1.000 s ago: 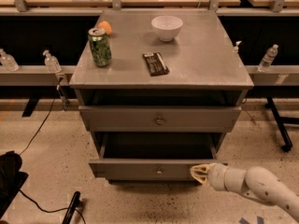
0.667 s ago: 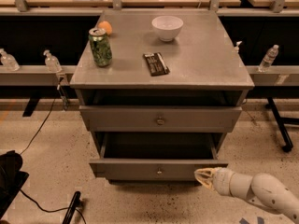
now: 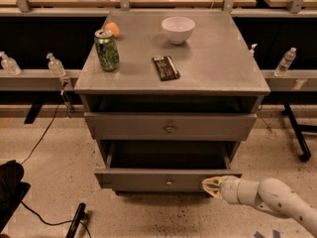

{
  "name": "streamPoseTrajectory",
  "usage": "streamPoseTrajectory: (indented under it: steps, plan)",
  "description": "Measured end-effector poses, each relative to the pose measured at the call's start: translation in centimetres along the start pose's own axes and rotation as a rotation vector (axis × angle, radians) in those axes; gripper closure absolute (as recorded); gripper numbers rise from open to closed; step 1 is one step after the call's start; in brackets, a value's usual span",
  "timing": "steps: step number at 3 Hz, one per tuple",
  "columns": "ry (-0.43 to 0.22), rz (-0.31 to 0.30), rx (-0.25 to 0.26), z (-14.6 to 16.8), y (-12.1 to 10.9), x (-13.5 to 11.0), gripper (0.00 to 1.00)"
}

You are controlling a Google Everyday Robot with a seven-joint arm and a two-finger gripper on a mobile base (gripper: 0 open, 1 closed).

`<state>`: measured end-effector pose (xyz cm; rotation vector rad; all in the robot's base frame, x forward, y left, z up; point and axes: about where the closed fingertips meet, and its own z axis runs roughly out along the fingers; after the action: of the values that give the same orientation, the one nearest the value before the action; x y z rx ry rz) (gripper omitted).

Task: Close middle drawer

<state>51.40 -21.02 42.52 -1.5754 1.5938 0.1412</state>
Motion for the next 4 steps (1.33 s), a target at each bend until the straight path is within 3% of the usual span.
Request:
streamPoseTrajectory:
  steps: [2, 4]
  plan:
    - [-0.022, 0.016, -0.095, 5.1, -1.5, 0.0, 1.00]
    - [-0.027, 0.023, -0.102, 7.7, -3.2, 0.1, 1.00]
